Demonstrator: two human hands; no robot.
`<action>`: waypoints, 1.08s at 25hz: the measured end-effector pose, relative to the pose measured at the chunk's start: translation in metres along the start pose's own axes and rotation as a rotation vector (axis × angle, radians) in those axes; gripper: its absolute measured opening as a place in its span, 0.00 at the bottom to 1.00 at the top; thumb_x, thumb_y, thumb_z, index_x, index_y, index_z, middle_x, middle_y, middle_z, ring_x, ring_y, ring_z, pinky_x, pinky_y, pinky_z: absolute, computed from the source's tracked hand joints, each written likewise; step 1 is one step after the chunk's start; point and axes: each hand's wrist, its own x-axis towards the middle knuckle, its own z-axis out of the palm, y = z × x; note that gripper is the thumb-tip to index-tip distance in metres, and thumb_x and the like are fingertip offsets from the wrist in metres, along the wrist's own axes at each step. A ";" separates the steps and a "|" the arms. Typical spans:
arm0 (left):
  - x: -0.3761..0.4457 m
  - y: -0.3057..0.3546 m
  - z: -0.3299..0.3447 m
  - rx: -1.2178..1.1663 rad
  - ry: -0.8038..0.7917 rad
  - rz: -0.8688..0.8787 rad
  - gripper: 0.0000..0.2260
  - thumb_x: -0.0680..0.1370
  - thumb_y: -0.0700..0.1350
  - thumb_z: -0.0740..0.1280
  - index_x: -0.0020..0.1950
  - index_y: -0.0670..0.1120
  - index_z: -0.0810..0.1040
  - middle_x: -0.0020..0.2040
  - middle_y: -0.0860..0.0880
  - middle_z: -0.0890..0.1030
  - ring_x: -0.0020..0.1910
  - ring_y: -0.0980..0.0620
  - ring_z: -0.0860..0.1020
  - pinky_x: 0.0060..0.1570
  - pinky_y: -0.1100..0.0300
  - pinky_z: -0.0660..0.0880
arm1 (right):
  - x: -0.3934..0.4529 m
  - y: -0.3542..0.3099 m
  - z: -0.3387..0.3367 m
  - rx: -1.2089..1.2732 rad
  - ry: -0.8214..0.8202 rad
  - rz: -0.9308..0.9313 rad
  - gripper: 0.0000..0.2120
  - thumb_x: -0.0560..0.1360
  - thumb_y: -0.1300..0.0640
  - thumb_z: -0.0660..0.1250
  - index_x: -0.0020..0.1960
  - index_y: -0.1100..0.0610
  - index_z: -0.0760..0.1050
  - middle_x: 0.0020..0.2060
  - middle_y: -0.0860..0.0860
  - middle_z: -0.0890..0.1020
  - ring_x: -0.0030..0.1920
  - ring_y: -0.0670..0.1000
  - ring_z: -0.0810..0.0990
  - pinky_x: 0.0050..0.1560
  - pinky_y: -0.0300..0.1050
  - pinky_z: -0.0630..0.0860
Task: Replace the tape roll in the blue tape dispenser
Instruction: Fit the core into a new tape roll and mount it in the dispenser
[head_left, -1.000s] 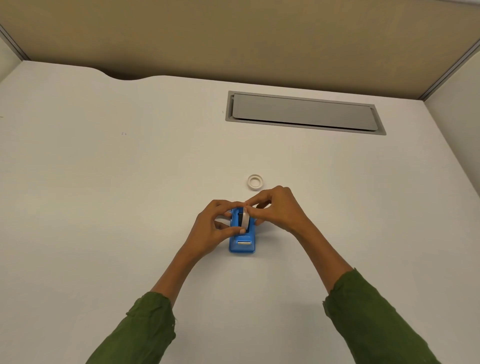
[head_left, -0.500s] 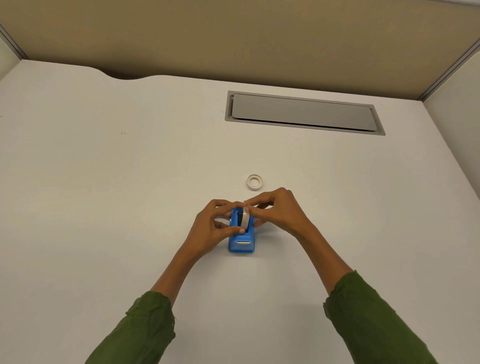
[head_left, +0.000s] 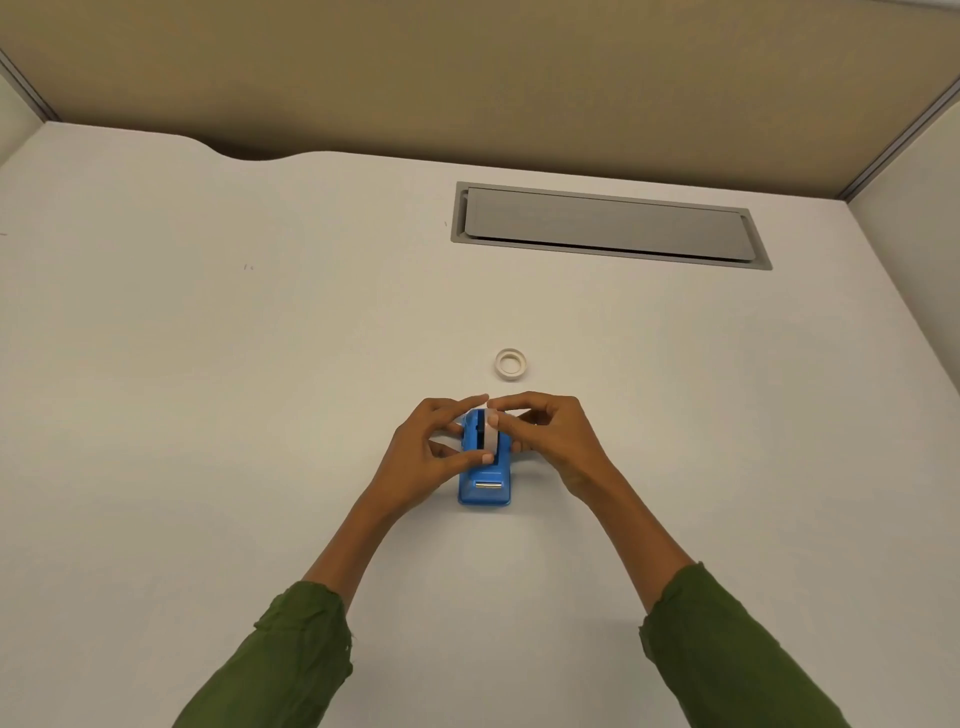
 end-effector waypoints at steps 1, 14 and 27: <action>0.000 0.000 0.000 0.017 -0.011 0.000 0.26 0.67 0.48 0.75 0.62 0.59 0.72 0.57 0.53 0.73 0.50 0.57 0.76 0.42 0.70 0.77 | 0.001 -0.001 0.001 0.021 0.010 0.002 0.06 0.70 0.56 0.73 0.47 0.55 0.83 0.41 0.53 0.85 0.38 0.50 0.80 0.36 0.40 0.79; 0.000 0.004 0.000 -0.035 0.018 -0.024 0.23 0.69 0.48 0.74 0.62 0.56 0.73 0.57 0.52 0.75 0.49 0.57 0.77 0.40 0.68 0.77 | -0.006 0.001 -0.006 0.004 -0.144 -0.008 0.13 0.70 0.58 0.73 0.54 0.49 0.79 0.48 0.48 0.83 0.41 0.46 0.78 0.41 0.41 0.80; 0.001 0.002 0.000 -0.026 0.024 -0.037 0.21 0.69 0.49 0.73 0.61 0.54 0.75 0.57 0.51 0.75 0.48 0.57 0.77 0.41 0.69 0.76 | 0.001 -0.002 0.000 0.051 -0.055 0.057 0.09 0.71 0.54 0.72 0.50 0.54 0.81 0.43 0.55 0.84 0.42 0.52 0.81 0.43 0.47 0.80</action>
